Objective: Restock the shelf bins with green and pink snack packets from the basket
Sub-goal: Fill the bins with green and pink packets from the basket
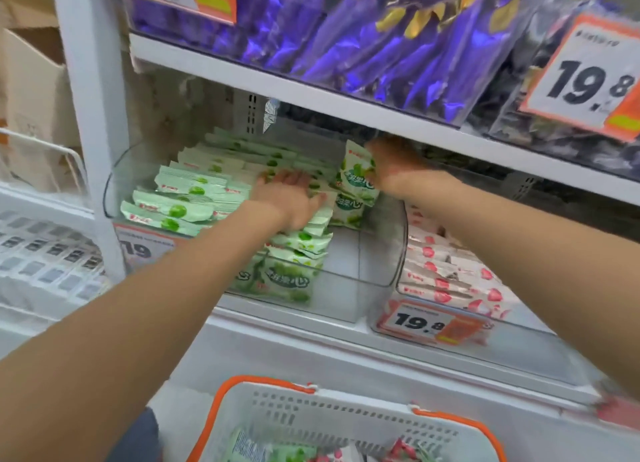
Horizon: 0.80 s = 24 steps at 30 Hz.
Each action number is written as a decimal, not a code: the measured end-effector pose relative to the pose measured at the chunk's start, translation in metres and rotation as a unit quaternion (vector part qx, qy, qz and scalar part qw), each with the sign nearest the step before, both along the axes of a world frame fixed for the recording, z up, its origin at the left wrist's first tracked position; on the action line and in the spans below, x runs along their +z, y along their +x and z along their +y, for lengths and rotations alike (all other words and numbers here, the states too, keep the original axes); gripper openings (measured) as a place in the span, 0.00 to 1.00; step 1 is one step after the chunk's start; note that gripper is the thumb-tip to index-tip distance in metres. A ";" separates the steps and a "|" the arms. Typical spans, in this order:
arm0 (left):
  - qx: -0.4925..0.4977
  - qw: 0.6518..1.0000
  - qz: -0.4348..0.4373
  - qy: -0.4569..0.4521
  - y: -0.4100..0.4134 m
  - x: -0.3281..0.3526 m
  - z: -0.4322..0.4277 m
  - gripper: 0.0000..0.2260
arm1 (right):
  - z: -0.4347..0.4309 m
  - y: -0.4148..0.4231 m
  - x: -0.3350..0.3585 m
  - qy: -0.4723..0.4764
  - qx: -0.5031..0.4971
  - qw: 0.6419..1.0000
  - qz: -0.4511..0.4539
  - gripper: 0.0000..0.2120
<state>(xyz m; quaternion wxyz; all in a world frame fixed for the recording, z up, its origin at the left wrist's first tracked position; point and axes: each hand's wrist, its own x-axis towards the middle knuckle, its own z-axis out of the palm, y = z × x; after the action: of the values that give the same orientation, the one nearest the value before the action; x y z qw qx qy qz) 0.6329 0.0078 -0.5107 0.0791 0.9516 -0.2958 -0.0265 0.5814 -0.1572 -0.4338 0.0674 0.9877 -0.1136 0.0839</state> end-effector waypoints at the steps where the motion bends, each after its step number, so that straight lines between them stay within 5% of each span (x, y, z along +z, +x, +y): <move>1: -0.001 1.000 -0.008 -0.004 0.000 -0.002 0.000 0.31 | -0.002 0.004 -0.001 -0.002 0.009 1.000 0.012 0.16; 19: 0.011 0.999 -0.053 -0.003 -0.003 -0.004 0.001 0.31 | 0.009 0.022 -0.009 -0.034 -0.003 0.988 0.149 0.16; 24: 0.012 0.998 -0.057 -0.005 -0.003 -0.004 0.000 0.30 | 0.004 0.026 -0.026 -0.030 0.030 0.991 0.128 0.24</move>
<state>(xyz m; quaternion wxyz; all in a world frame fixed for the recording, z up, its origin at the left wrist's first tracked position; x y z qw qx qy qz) 0.6299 0.0077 -0.5151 0.0671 0.9548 -0.2881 0.0297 0.6076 -0.1532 -0.4594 0.1082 0.9908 -0.0719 -0.0379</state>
